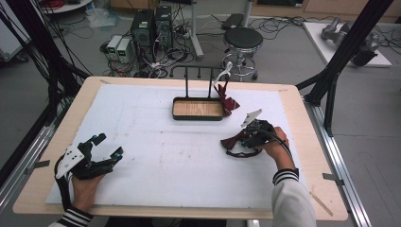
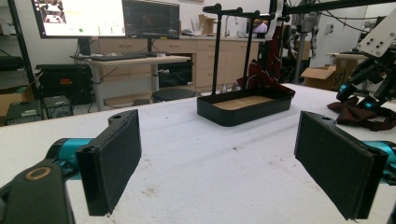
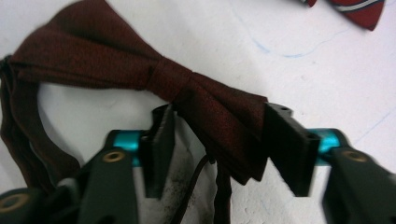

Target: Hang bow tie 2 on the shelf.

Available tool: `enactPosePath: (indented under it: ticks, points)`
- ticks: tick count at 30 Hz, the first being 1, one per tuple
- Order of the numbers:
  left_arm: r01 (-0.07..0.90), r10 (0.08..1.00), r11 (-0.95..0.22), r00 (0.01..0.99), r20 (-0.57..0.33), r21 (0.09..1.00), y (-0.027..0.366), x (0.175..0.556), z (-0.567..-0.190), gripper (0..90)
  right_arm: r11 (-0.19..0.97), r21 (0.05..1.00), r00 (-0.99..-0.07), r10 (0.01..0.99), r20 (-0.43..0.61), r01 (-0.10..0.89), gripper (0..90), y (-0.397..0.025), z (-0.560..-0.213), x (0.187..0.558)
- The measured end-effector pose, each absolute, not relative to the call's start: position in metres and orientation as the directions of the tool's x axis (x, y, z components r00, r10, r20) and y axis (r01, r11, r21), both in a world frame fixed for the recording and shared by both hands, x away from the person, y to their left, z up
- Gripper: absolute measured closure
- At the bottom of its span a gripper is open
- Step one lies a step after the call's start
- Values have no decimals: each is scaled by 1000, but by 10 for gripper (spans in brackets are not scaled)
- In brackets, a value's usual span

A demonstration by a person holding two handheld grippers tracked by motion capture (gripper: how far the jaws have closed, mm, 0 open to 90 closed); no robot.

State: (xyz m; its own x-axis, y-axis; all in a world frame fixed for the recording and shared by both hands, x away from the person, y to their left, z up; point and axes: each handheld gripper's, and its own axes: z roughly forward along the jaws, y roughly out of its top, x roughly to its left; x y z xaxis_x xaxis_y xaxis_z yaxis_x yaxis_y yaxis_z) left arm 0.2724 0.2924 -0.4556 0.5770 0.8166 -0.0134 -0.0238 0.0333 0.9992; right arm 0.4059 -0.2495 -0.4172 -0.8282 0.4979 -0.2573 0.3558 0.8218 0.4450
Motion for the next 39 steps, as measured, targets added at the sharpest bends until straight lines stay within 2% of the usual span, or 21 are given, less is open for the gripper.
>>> enactPosePath:
  ticks: [7,8,20,26,29,39]
  points:
    - [-25,817,32,577,-12,999,293,272,-456,152,846,406,-848,467,-251,346,802,-246,-418,406]
    - [-25,816,32,578,-11,999,293,272,-456,152,847,405,-848,465,-254,344,826,-246,-418,406]
    - [-24,816,33,578,-13,999,292,272,-456,152,811,450,-830,510,-227,375,836,-249,-412,404]
    - [-25,816,32,577,-12,999,292,272,-456,152,739,537,-805,567,-172,406,835,-253,-402,401]
    - [-26,817,33,577,-12,999,293,272,-456,152,668,587,-775,623,-105,457,835,-253,-397,398]
    - [-25,817,35,576,-14,999,292,272,-456,152,512,722,-741,671,2,465,835,-246,-380,388]
